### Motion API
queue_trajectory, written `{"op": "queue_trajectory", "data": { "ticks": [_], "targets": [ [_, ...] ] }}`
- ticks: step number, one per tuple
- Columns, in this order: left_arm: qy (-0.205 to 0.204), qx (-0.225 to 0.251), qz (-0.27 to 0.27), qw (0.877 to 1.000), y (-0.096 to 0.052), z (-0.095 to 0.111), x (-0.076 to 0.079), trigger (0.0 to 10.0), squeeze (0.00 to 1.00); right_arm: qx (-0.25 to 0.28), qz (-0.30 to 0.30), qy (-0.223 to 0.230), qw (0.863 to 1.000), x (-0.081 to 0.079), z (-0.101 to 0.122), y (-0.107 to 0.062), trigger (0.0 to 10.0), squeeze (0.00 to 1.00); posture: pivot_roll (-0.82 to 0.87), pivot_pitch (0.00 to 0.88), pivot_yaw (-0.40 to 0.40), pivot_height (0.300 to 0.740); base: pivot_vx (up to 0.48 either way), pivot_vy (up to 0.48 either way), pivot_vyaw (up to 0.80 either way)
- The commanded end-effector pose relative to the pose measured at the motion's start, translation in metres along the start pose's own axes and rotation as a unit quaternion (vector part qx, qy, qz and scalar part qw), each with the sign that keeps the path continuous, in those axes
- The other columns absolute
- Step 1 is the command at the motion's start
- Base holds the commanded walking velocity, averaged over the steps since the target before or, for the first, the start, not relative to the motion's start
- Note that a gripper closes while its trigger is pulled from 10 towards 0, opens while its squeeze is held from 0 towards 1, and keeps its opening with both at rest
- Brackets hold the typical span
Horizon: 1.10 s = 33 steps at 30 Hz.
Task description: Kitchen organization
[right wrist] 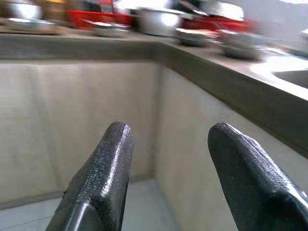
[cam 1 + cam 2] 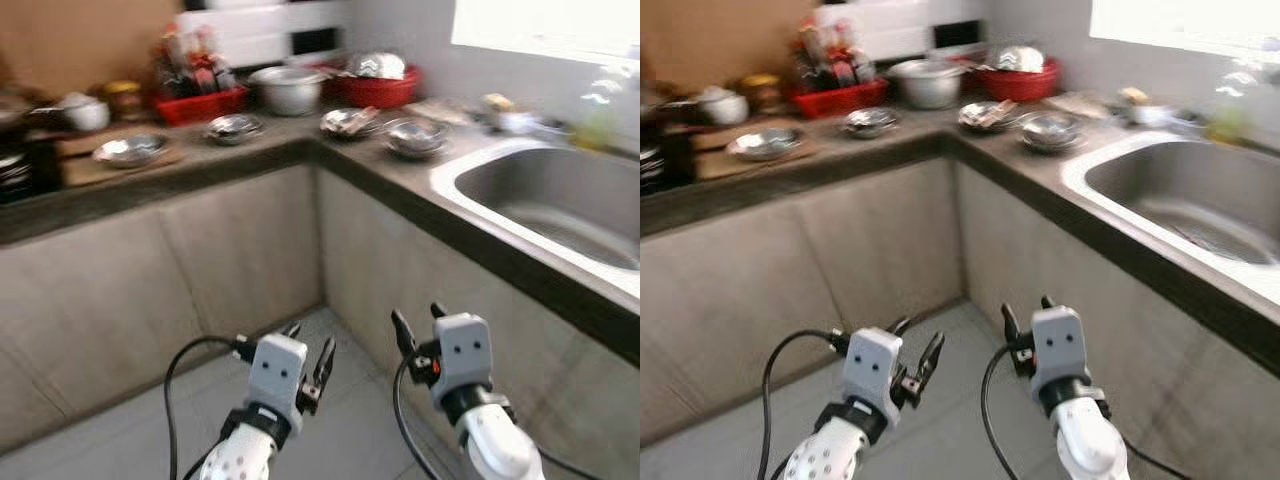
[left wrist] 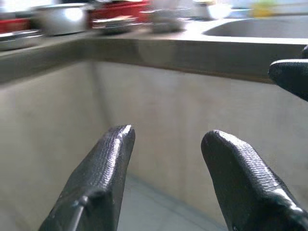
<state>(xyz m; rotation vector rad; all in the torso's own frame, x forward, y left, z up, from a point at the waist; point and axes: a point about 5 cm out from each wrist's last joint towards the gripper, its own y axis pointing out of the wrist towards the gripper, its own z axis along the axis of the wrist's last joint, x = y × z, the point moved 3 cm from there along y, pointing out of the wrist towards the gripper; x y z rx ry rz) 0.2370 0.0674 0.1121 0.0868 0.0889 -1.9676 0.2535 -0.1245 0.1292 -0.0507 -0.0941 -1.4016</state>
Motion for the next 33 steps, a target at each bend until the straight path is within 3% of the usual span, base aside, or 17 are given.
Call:
{"op": "queue_trajectory", "data": {
  "ticks": [1,20,33],
  "targets": [
    [0.008,-0.005,0.011,1.0,-0.0014,-0.0016,-0.007,10.0,0.0,0.009,0.01,0.005,1.0,-0.0064,0.0047,0.0021,10.0,0.0,0.03,0.0,-0.03,0.74,0.337,0.0,0.8],
    [0.007,-0.005,0.011,1.0,-0.0008,-0.0016,-0.0074,10.0,0.0,0.01,0.007,0.008,1.0,-0.0061,0.004,0.0037,10.0,0.0,0.03,0.0,-0.031,0.74,0.33,0.0,0.8],
    [0.006,-0.004,0.011,1.0,-0.0006,-0.0013,-0.0078,10.0,0.0,0.01,0.004,0.018,1.0,-0.0051,0.0045,0.0051,10.0,0.0,0.03,0.0,-0.031,0.74,0.329,0.0,0.0]
  ]
}}
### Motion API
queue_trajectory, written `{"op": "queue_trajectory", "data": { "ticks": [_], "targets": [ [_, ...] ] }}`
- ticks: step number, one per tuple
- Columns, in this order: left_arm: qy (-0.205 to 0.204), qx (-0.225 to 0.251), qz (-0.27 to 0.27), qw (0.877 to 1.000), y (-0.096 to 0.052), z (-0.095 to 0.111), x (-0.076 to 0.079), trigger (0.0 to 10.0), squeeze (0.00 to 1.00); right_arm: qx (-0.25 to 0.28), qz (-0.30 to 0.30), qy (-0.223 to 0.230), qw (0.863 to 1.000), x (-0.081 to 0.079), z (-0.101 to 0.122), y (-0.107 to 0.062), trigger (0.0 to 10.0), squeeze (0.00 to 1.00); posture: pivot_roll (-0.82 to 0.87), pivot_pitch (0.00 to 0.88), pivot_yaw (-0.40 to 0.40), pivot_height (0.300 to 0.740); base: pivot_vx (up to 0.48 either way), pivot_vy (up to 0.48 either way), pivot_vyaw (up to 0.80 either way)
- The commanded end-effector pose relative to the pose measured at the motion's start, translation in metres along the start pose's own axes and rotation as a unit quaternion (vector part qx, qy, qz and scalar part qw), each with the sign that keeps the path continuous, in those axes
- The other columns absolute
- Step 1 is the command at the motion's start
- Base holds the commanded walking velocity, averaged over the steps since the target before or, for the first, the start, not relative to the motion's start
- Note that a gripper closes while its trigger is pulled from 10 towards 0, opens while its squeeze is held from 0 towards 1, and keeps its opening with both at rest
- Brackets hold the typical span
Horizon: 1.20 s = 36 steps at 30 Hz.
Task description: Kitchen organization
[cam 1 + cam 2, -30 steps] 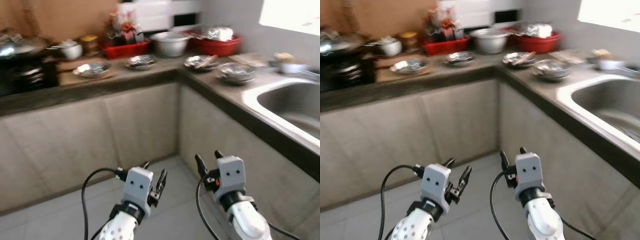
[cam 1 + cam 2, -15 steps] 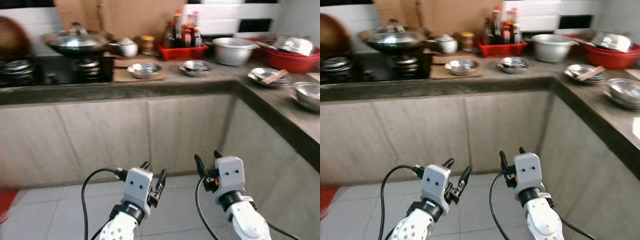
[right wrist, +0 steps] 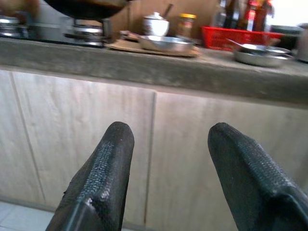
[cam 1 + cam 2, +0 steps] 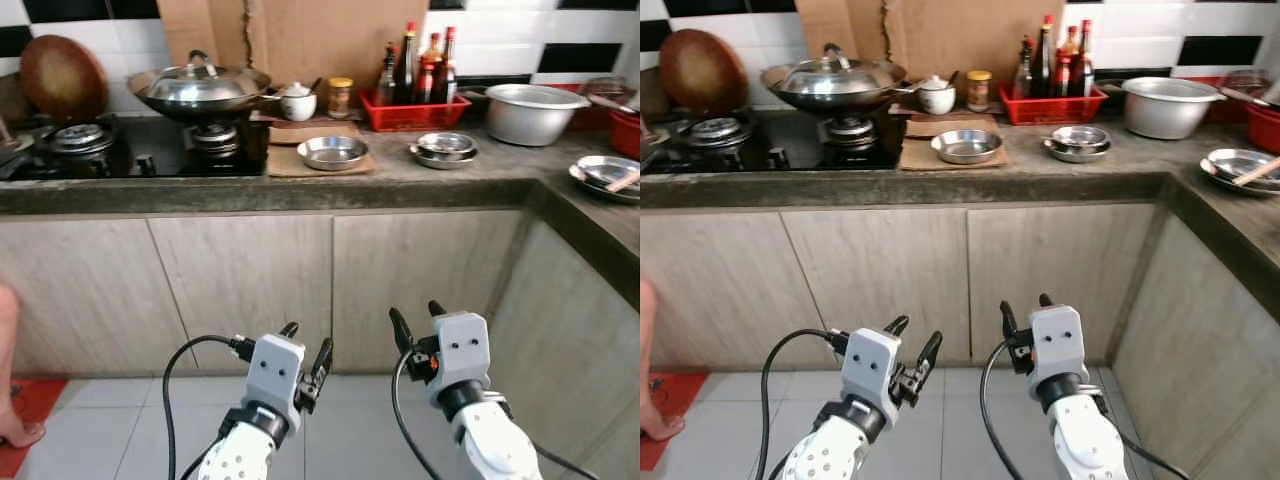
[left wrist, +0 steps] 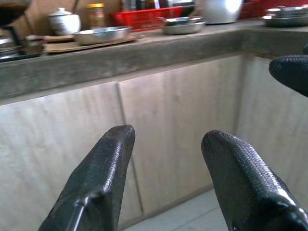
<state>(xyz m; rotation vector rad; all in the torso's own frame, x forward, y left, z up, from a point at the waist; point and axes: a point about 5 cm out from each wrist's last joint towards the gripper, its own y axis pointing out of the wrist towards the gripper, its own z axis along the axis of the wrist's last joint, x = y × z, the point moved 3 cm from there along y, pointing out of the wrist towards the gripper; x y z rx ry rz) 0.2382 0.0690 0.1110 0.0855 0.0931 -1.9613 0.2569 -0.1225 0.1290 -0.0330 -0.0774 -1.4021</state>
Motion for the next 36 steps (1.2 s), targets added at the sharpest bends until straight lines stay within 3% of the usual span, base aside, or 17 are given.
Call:
{"op": "queue_trajectory", "data": {
  "ticks": [1,18,23,36],
  "targets": [
    [0.005,-0.001,0.008,1.0,-0.001,0.0,-0.006,10.0,0.0,0.011,0.004,0.008,1.0,-0.004,0.005,0.002,10.0,0.0,0.03,0.0,-0.03,0.74,0.33,0.0,0.0],
    [-0.011,0.008,0.006,1.0,-0.001,0.002,-0.005,10.0,0.0,-0.001,-0.021,0.03,0.999,-0.002,0.001,-0.006,10.0,0.0,0.03,0.0,-0.033,0.74,0.341,0.0,0.0],
    [-0.016,0.007,-0.004,1.0,-0.002,0.001,-0.002,10.0,0.0,-0.022,-0.014,0.034,0.999,-0.013,-0.009,-0.018,10.0,0.0,0.03,0.0,-0.028,0.74,0.348,0.0,0.0],
    [-0.017,0.009,-0.009,1.0,0.0,0.002,-0.001,10.0,0.0,-0.024,-0.019,0.031,0.999,-0.008,-0.009,-0.012,10.0,0.0,0.03,0.0,-0.031,0.74,0.348,0.0,0.0]
  ]
}}
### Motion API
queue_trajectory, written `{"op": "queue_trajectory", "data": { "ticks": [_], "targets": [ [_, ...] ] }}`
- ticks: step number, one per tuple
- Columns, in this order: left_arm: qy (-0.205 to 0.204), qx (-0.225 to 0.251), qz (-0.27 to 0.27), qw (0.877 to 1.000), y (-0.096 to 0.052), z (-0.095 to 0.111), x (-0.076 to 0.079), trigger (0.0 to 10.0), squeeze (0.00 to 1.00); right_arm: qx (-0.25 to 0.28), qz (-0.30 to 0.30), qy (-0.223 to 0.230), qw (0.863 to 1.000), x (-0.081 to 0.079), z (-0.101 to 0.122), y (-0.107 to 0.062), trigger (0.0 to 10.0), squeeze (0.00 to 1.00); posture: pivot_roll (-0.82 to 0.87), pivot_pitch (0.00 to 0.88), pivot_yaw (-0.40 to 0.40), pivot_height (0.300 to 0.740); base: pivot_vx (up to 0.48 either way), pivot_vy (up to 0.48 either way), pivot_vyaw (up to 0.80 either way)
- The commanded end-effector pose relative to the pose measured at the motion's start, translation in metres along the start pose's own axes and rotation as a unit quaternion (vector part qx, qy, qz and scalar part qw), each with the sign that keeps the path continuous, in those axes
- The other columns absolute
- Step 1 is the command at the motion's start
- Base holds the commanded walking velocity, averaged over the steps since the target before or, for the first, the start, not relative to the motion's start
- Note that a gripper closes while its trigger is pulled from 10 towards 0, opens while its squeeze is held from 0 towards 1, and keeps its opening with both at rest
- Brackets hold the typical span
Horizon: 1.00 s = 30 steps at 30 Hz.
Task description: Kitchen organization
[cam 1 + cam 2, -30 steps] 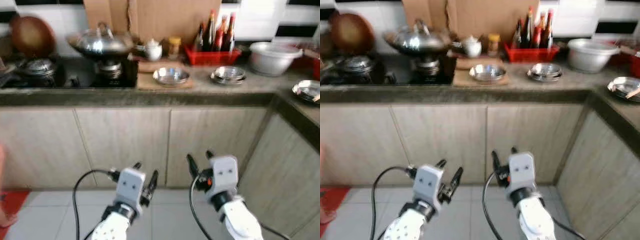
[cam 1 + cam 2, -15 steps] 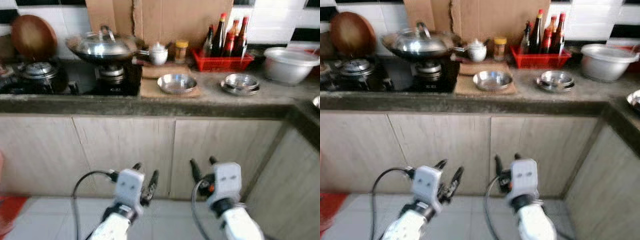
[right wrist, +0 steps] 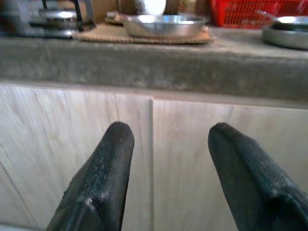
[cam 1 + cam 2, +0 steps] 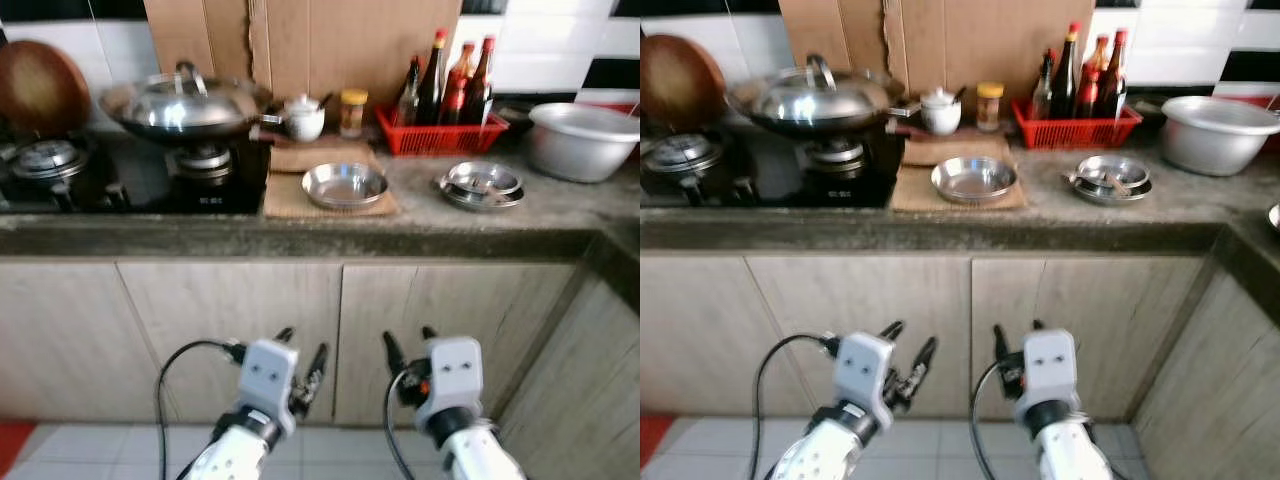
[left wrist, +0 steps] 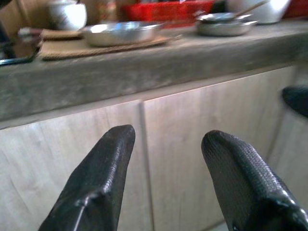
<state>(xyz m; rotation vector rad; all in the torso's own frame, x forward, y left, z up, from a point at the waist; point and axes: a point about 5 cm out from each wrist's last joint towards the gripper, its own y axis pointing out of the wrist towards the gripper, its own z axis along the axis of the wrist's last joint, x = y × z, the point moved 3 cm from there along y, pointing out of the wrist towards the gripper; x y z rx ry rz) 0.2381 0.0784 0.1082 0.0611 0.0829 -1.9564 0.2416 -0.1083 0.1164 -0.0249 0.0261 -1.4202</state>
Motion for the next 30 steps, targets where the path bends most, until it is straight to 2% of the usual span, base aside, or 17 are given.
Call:
{"op": "queue_trajectory", "data": {
  "ticks": [1,5,9,16,21,24,25,27,30],
  "targets": [
    [-0.006,0.011,-0.011,1.0,0.004,0.005,0.007,10.0,0.0,0.005,-0.011,-0.007,1.0,0.009,0.003,0.001,10.0,0.0,0.03,0.0,-0.031,0.74,0.349,0.0,0.0],
    [-0.005,0.013,-0.007,1.0,0.004,0.006,0.006,10.0,0.0,0.026,-0.02,-0.015,0.999,0.017,0.015,0.012,10.0,0.0,0.03,0.0,-0.032,0.74,0.343,0.0,0.0],
    [-0.004,0.014,-0.002,1.0,0.005,0.007,0.005,10.0,0.0,0.044,-0.051,-0.028,0.997,0.032,0.031,0.027,10.0,0.0,0.03,0.0,-0.036,0.74,0.345,0.0,0.0],
    [-0.004,0.016,-0.002,1.0,0.005,0.008,0.004,10.0,0.0,0.063,-0.041,-0.033,0.997,0.031,0.044,0.033,10.0,0.0,0.04,0.0,-0.044,0.74,0.344,0.0,0.0],
    [-0.005,0.017,0.003,1.0,0.006,0.008,0.005,10.0,0.0,0.103,-0.011,-0.057,0.993,0.027,0.072,0.048,10.0,0.0,0.04,0.0,-0.046,0.74,0.332,0.0,0.32],
    [-0.005,0.017,0.004,1.0,0.006,0.008,0.005,10.0,0.0,0.106,-0.007,-0.06,0.993,0.026,0.075,0.051,10.0,0.0,0.04,0.0,-0.046,0.74,0.335,0.0,0.8],
    [-0.005,0.016,0.003,1.0,0.006,0.008,0.005,10.0,0.0,0.111,-0.005,-0.061,0.992,0.025,0.082,0.057,10.0,0.0,0.04,0.0,-0.046,0.74,0.285,0.0,0.0],
    [-0.005,0.016,0.003,1.0,0.006,0.008,0.005,10.0,0.0,0.111,-0.005,-0.061,0.992,0.025,0.082,0.057,10.0,0.0,0.04,0.0,-0.046,0.74,0.285,0.0,0.0],
    [-0.006,0.012,0.006,1.0,0.007,0.007,0.004,10.0,0.0,0.107,-0.01,-0.059,0.992,0.027,0.089,0.067,10.0,0.0,0.04,0.0,-0.047,0.74,0.187,0.0,0.0]
  ]
}}
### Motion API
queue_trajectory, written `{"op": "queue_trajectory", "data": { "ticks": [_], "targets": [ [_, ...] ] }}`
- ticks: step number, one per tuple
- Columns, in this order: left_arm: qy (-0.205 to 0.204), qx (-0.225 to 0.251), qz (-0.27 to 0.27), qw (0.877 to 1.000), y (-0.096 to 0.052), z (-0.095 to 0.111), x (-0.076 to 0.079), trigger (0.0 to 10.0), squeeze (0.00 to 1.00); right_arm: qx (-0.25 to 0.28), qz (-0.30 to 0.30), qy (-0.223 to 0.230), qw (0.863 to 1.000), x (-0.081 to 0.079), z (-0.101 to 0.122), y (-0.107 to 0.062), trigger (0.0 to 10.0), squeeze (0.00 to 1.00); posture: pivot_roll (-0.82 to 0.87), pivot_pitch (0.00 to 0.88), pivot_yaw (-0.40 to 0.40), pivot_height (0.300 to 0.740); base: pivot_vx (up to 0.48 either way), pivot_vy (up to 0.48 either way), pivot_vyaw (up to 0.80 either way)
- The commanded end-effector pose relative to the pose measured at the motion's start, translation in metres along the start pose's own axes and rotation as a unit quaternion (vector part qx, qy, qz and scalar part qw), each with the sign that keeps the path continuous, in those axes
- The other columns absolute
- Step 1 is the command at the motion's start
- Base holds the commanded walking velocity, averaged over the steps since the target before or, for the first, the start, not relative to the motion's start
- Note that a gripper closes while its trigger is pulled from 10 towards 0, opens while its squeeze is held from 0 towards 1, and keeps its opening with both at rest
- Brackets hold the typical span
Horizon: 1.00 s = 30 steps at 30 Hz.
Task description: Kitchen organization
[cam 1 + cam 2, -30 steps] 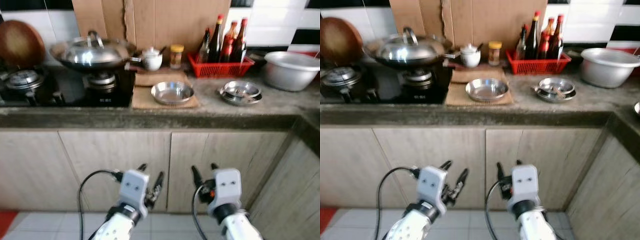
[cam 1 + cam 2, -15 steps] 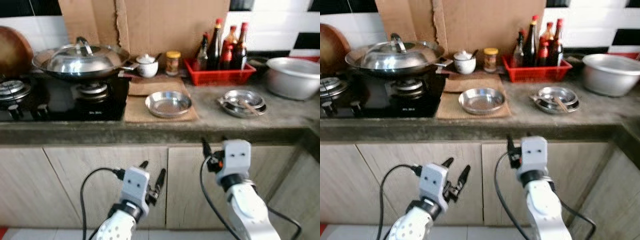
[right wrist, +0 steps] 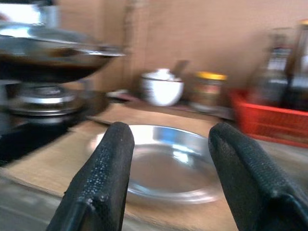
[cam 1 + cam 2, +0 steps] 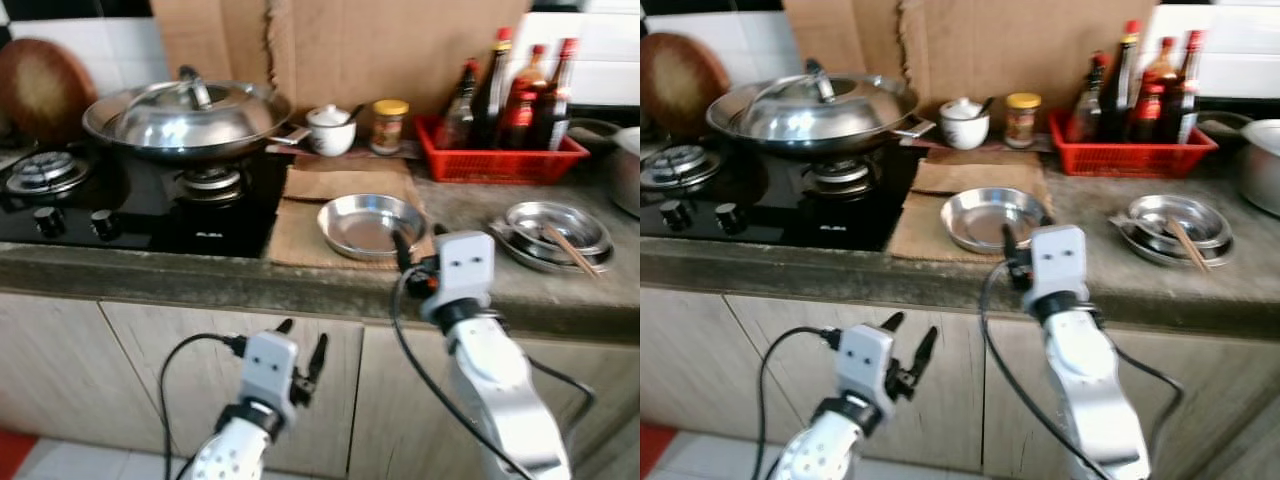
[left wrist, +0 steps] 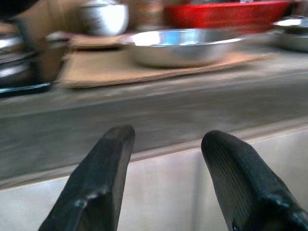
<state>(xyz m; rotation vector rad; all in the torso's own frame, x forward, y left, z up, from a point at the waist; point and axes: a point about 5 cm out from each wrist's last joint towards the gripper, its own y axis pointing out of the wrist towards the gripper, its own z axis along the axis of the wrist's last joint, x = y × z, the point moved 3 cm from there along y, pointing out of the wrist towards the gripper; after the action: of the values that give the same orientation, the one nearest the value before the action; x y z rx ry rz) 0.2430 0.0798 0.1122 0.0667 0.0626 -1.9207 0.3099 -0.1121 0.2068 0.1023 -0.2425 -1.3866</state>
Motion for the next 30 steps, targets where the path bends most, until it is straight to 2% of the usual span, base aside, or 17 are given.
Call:
{"op": "queue_trajectory", "data": {
  "ticks": [1,4,5,8,9,10,11,12,16,17,22,24,30],
  "targets": [
    [-0.003,0.004,-0.013,1.0,0.002,0.003,0.008,10.0,0.0,-0.019,-0.021,-0.006,1.0,0.013,-0.005,0.002,10.0,0.0,0.04,0.0,-0.047,0.74,0.0,0.0,0.0],
    [-0.005,0.002,-0.01,1.0,0.003,0.003,0.007,10.0,0.0,-0.042,-0.03,-0.001,0.999,0.019,-0.003,0.018,10.0,0.0,0.04,0.0,-0.047,0.74,0.0,0.0,0.0],
    [-0.005,0.002,-0.01,1.0,0.003,0.003,0.007,10.0,0.0,-0.042,-0.03,-0.001,0.999,0.019,-0.003,0.018,10.0,0.0,0.04,0.0,-0.047,0.74,0.0,0.0,0.0],
    [-0.005,0.002,-0.01,1.0,0.003,0.003,0.008,10.0,0.0,-0.088,-0.035,0.006,0.995,0.022,-0.008,0.037,10.0,0.0,0.04,0.0,-0.048,0.74,0.0,0.0,0.0],
    [-0.006,0.002,-0.01,1.0,0.003,0.003,0.008,10.0,0.0,-0.095,-0.033,0.013,0.995,0.022,-0.009,0.041,10.0,0.16,0.04,0.0,-0.05,0.74,0.0,0.0,0.0],
    [-0.006,0.003,-0.01,1.0,0.003,0.003,0.008,10.0,0.0,-0.098,-0.032,0.017,0.994,0.022,-0.009,0.043,10.0,0.16,0.04,0.0,-0.051,0.74,0.0,0.0,0.0],
    [-0.006,0.003,-0.01,1.0,0.003,0.003,0.008,10.0,0.0,-0.104,-0.026,0.019,0.994,0.02,-0.009,0.045,10.0,1.0,0.04,0.0,-0.051,0.74,0.0,0.0,0.0],
    [-0.006,0.003,-0.009,1.0,0.002,0.004,0.008,10.0,0.0,-0.11,-0.026,0.031,0.993,0.02,-0.007,0.054,10.0,1.0,0.05,0.0,-0.054,0.74,0.0,0.0,0.0],
    [-0.007,0.003,-0.009,1.0,0.001,0.004,0.009,10.0,0.0,-0.124,-0.038,0.045,0.991,0.021,-0.001,0.067,10.0,1.0,0.05,0.0,-0.059,0.74,0.0,0.0,0.0],
    [-0.007,0.003,-0.009,1.0,0.001,0.005,0.009,10.0,0.0,-0.133,-0.042,0.048,0.989,0.022,0.001,0.072,10.0,0.0,0.05,0.0,-0.059,0.74,0.0,0.0,0.0],
    [-0.008,0.004,-0.01,1.0,0.0,0.006,0.01,10.0,0.0,-0.166,-0.037,0.042,0.985,0.02,0.004,0.083,10.0,0.0,0.05,0.006,-0.062,0.74,0.0,0.0,0.0],
    [-0.013,0.01,-0.017,1.0,-0.001,0.01,0.014,10.0,0.0,-0.208,-0.026,0.033,0.977,0.019,-0.002,0.091,10.0,0.0,0.06,0.011,-0.082,0.74,0.0,0.0,0.0],
    [-0.016,0.009,-0.016,1.0,-0.005,0.01,0.017,10.0,0.0,-0.263,-0.032,0.043,0.963,0.021,-0.014,0.099,10.0,0.0,0.07,0.019,-0.093,0.74,0.0,0.0,0.0]
  ]
}}
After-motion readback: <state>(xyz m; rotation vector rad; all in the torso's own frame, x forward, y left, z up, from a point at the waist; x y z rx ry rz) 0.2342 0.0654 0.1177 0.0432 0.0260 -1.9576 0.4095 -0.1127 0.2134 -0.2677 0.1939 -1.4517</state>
